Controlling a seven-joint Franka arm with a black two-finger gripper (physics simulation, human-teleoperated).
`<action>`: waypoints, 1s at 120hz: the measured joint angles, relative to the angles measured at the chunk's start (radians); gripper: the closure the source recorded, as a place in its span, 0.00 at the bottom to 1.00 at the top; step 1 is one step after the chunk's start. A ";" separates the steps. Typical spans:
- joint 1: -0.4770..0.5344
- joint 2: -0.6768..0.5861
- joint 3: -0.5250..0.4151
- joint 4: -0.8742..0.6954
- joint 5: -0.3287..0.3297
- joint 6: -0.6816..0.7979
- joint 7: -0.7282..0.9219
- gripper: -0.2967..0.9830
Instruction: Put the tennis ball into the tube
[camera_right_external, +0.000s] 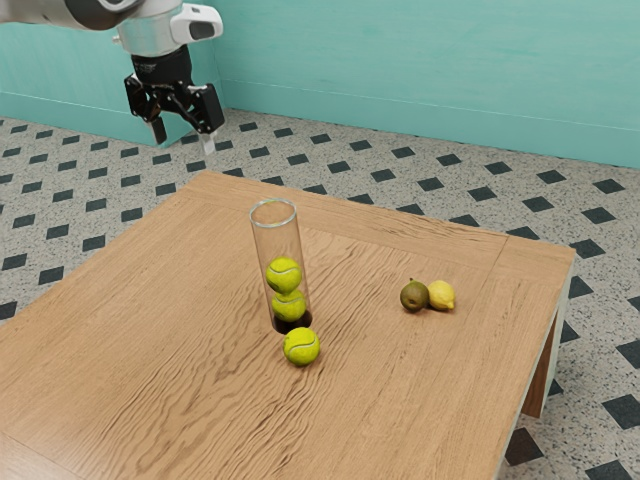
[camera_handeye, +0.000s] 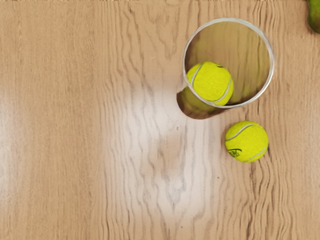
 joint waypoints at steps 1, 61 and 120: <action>0.000 0.000 0.000 0.000 0.000 0.000 0.000 0.23; 0.013 -0.315 -0.114 -0.419 -0.028 0.079 -0.038 0.23; 0.012 -0.369 -0.263 -0.888 -0.242 0.554 -0.093 0.23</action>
